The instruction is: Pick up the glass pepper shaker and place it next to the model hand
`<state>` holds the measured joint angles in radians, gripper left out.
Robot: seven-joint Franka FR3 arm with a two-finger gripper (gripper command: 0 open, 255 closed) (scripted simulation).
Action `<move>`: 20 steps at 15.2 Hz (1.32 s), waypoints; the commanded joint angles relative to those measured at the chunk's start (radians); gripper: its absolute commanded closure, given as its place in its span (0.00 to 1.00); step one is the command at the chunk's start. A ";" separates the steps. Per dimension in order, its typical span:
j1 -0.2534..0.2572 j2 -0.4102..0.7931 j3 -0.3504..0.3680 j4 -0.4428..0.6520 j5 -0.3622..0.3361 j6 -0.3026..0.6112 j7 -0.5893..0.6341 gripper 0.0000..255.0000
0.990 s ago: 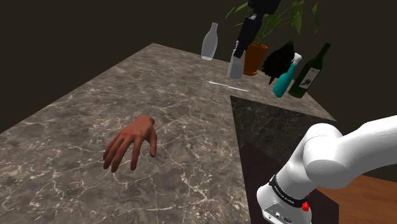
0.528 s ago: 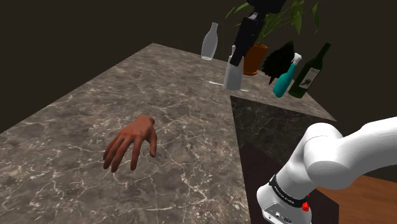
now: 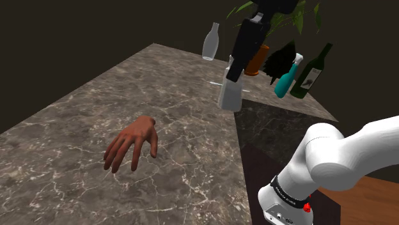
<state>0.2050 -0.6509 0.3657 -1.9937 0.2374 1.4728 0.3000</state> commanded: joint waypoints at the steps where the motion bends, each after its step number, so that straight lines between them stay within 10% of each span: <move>1: 0.007 0.014 0.048 0.021 0.019 0.004 0.054 1.00; 13: -0.017 0.231 0.404 0.273 0.030 0.035 0.411 1.00; 20: -0.001 0.189 0.400 0.147 0.056 0.124 0.391 1.00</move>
<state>0.2033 -0.4608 0.7627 -1.8351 0.2920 1.5852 0.6907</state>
